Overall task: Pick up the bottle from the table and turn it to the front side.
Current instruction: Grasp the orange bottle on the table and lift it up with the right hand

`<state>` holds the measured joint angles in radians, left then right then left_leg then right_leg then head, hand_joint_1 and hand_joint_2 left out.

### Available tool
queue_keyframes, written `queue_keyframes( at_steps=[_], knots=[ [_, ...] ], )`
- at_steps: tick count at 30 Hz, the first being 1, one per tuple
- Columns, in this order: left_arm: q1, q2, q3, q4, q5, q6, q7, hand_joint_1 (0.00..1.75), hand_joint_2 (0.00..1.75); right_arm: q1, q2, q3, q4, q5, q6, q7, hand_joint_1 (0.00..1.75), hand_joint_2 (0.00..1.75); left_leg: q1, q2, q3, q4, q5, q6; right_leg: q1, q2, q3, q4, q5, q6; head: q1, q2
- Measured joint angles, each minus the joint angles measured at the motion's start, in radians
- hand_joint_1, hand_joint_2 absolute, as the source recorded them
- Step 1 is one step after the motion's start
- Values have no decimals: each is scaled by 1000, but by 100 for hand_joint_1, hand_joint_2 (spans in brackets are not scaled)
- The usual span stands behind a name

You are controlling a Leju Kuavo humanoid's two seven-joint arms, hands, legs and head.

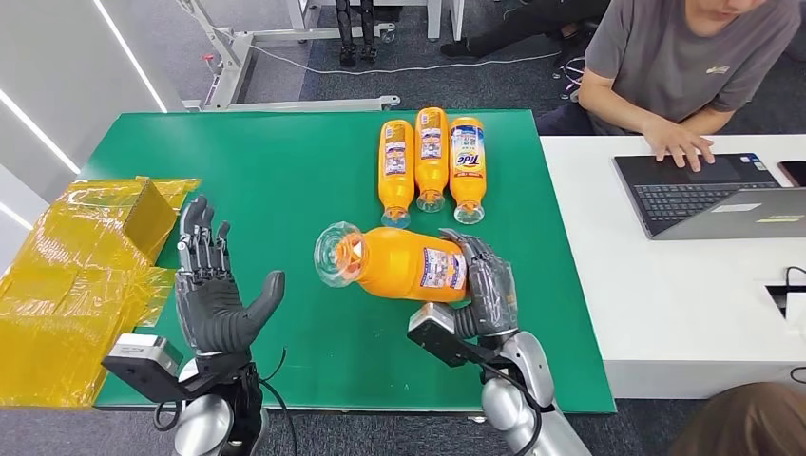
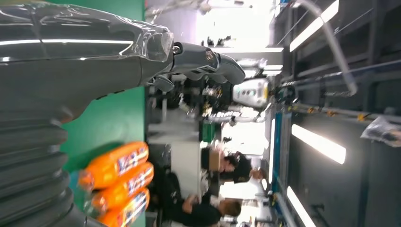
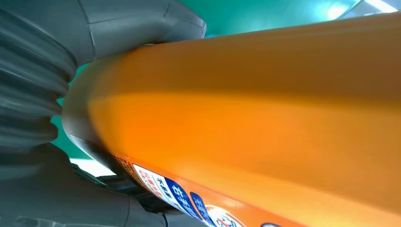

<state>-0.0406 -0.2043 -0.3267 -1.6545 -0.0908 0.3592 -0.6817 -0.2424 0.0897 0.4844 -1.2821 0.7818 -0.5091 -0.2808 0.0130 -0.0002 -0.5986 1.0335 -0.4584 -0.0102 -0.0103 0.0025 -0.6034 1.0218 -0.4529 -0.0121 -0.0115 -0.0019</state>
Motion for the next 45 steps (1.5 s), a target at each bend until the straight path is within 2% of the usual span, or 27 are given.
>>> queue_keyframes(
  at_steps=[6, 10, 18, 24, 32, 40, 45],
  knots=[
    [-11, 0, -22, 3, 41, -100, 11, 0, 175, -35, 19, 7, 33, -5, 55, -1, 175, 175, 0, 0, 0, 0, 0, 0, 0, 0, 0, 0, 0, 0, 0, 0],
    [-29, -1, -31, 10, 38, -126, 6, 0, 175, -74, 24, 22, 85, -34, 99, -1, 175, 175, 0, 0, 0, 0, 0, 0, 0, 0, 0, 0, 0, 0, 0, 0],
    [-66, -12, -46, 33, 14, -120, 3, 0, 175, -200, 52, 51, 217, -78, 207, -9, 175, 175, 0, 0, 0, 0, 0, 0, 0, 0, 0, 0, 0, 0, 0, 0],
    [-71, -15, -48, 50, 15, -112, 2, 0, 175, -269, 81, 78, 296, -80, 240, -26, 175, 175, 0, 0, 0, 0, 0, 0, 0, 0, 0, 0, 0, 0, 0, 0],
    [-100, -22, -47, 93, 44, -102, -7, 0, 175, -375, 149, 136, 429, -105, 288, -77, 175, 175, 0, 0, 0, 0, 0, 0, 0, 0, -1, 1, 0, 0, 0, 0],
    [-115, -24, -36, 117, 54, -102, -10, 0, 175, -418, 174, 167, 521, -114, 314, -96, 175, 175, 0, 0, -1, 0, 0, 0, 0, 0, -1, 0, 0, 0, 0, 0],
    [-117, -24, -20, 118, 60, -82, -13, 0, 175, -423, 177, 184, 552, -139, 380, -115, 175, 175, 0, 0, -1, 0, 0, 0, 0, 0, -1, 0, 0, 0, 0, 0]
  ],
)
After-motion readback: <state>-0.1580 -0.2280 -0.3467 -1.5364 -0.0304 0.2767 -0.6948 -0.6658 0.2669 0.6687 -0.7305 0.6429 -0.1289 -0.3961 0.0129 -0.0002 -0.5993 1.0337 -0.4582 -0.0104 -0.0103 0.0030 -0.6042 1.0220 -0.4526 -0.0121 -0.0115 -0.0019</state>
